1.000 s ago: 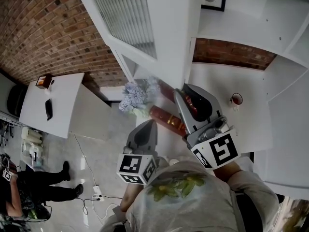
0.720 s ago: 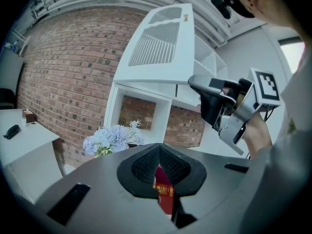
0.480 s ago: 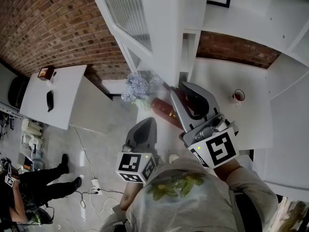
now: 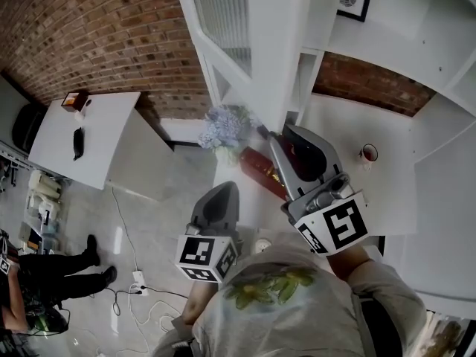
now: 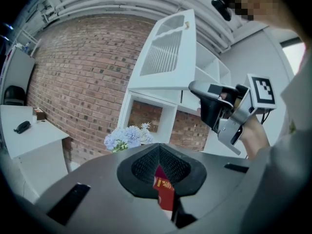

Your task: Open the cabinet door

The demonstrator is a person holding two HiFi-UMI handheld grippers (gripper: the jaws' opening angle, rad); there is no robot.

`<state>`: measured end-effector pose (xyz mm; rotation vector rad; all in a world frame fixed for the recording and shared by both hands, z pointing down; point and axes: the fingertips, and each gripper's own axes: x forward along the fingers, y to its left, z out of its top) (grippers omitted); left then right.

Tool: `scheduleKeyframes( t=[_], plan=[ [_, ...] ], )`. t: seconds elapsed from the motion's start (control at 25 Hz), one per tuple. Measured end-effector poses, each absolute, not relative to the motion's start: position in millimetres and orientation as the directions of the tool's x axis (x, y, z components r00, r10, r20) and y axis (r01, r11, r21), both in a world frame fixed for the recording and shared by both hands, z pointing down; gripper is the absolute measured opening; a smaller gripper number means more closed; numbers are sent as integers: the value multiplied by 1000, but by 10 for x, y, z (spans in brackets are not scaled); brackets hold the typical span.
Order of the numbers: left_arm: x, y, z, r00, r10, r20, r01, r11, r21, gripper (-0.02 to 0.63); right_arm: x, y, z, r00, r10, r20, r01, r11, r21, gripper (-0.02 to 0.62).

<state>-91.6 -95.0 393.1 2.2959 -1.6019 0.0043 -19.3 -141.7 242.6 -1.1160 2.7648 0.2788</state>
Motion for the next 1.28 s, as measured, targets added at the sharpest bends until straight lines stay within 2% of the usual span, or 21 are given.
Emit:
scheduleKeyframes(
  t=[0.76, 1.28],
  plan=[
    [-1176, -740, 3943, 272, -949, 157, -932, -219, 290, 11, -571, -1187, 2445, -809, -558, -184, -584, 799, 144, 74],
    [-1467, -777, 3815, 280, -944, 174, -936, -229, 268, 11, -991, -1022, 2446, -854, -492, -169, -516, 842, 155, 80]
  ],
)
